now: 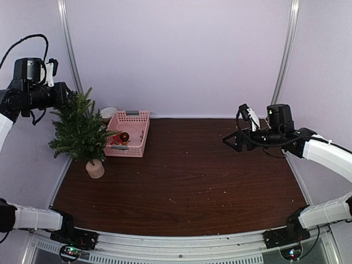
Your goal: Decorate the small christmas tree
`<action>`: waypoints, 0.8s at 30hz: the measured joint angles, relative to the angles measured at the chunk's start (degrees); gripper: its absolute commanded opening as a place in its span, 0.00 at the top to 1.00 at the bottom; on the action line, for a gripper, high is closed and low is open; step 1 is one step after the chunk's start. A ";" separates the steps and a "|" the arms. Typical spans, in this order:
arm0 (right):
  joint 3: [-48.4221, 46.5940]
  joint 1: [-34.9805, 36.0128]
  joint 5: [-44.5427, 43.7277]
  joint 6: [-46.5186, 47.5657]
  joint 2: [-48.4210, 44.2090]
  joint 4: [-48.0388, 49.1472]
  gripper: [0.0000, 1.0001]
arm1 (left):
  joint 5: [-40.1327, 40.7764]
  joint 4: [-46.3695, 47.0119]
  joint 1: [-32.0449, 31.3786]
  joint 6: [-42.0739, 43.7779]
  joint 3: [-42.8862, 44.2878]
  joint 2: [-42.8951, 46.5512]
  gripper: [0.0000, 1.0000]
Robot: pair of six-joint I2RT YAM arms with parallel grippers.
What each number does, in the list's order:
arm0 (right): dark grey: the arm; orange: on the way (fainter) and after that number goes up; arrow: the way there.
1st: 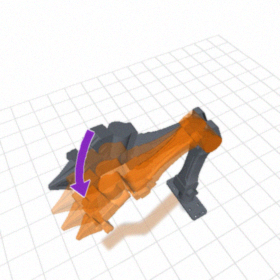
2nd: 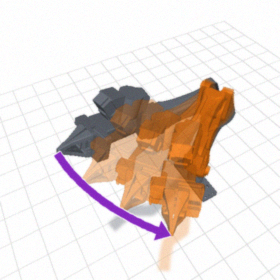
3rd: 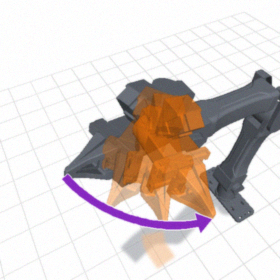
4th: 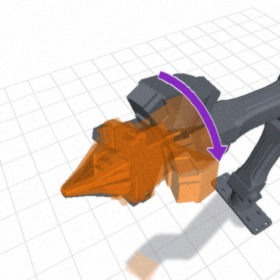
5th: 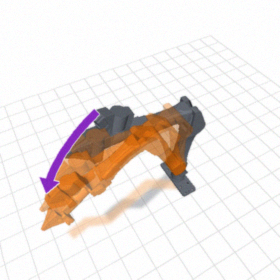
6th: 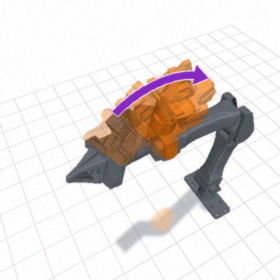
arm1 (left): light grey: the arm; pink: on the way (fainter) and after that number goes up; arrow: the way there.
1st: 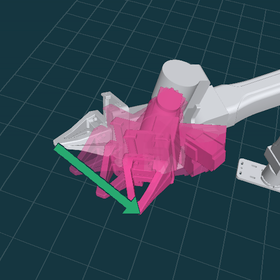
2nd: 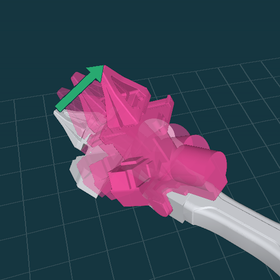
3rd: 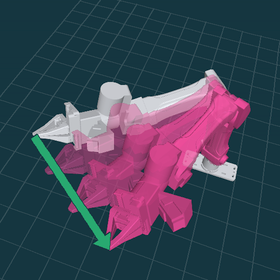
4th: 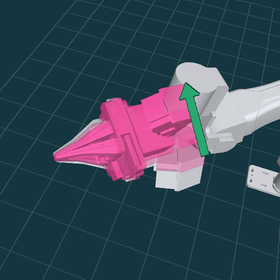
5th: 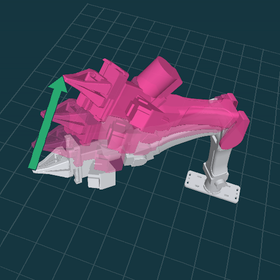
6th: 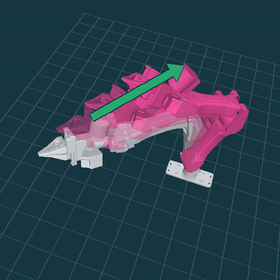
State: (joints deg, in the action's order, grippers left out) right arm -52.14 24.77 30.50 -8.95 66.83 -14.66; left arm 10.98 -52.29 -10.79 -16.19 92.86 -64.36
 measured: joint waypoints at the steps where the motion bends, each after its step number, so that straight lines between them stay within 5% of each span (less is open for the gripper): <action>1: 0.00 0.00 0.13 0.00 0.00 0.02 0.00 | 0.13 0.09 0.42 0.00 -0.76 0.09 0.57; 8: 0.00 0.00 0.52 0.00 0.00 0.04 0.01 | -1.86 1.44 1.75 0.28 -5.49 0.17 0.63; 14: 0.00 0.00 0.61 -0.02 0.00 0.09 0.01 | -4.83 3.85 1.86 1.66 -6.51 -0.28 1.00; 24: 0.00 0.00 0.79 -0.17 0.00 0.33 0.01 | -16.00 3.98 2.03 2.14 -2.99 -3.50 1.00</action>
State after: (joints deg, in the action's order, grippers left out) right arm -52.14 24.77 31.29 -9.13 66.83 -14.33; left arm -5.02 -48.31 -8.75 -14.04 89.86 -67.85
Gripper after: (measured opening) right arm 0.995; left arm 0.019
